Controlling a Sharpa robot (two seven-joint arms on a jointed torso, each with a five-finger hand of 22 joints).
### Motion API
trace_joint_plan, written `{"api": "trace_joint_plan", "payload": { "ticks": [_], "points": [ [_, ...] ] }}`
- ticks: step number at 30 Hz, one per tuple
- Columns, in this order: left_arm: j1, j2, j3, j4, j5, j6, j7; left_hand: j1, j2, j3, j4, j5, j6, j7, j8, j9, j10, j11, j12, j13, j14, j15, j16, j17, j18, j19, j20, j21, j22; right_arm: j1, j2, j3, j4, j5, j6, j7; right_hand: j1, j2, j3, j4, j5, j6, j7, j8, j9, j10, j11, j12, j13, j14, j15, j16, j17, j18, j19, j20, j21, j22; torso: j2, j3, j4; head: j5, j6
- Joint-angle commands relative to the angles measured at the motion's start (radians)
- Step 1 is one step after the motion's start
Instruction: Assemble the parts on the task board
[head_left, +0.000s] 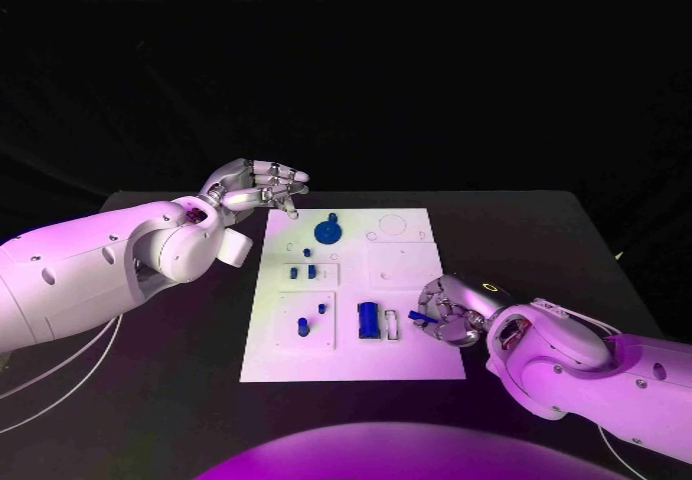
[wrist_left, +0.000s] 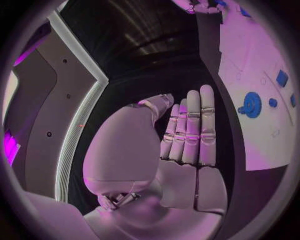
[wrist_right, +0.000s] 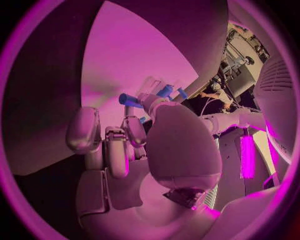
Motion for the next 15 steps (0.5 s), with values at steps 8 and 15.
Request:
{"api": "trace_joint_plan", "payload": {
  "ticks": [8, 15],
  "points": [
    [0.000, 0.005, 0.001, 0.003, 0.006, 0.014, 0.007, -0.010, -0.001, 0.000, -0.007, 0.003, -0.006, -0.001, 0.001, -0.001, -0.005, 0.002, -0.003, 0.001, -0.001, 0.002, -0.004, 0.001, 0.005, 0.001, 0.003, -0.005, -0.001, 0.001, 0.042, 0.000, -0.015, 0.123, -0.035, 0.018, -0.060, -0.001, 0.153, -0.137, -0.001, -0.004, -0.008, 0.010, 0.005, 0.005, -0.006, 0.008, 0.003, 0.095, -0.008, 0.000, 0.220, -0.014, 0.004, -0.002, -0.013, 0.080, 0.000, -0.0006, -0.0036, 0.004, -0.001],
    [0.000, 0.007, 0.001, 0.003, 0.006, 0.015, 0.007, -0.010, -0.001, 0.000, -0.007, 0.003, -0.006, -0.001, 0.001, -0.001, -0.005, 0.002, -0.003, 0.001, -0.001, 0.002, -0.004, 0.001, 0.005, 0.001, 0.003, -0.005, -0.001, -0.005, 0.076, 0.000, -0.046, 0.169, -0.003, 0.015, -0.179, -0.010, 0.108, -0.078, 0.014, 0.023, -0.014, 0.012, -0.001, 0.026, -0.010, 0.043, 0.031, 0.096, -0.011, 0.000, 0.221, -0.015, 0.009, -0.005, -0.011, 0.084, 0.000, 0.0004, -0.0028, 0.003, 0.000]
  ]
}}
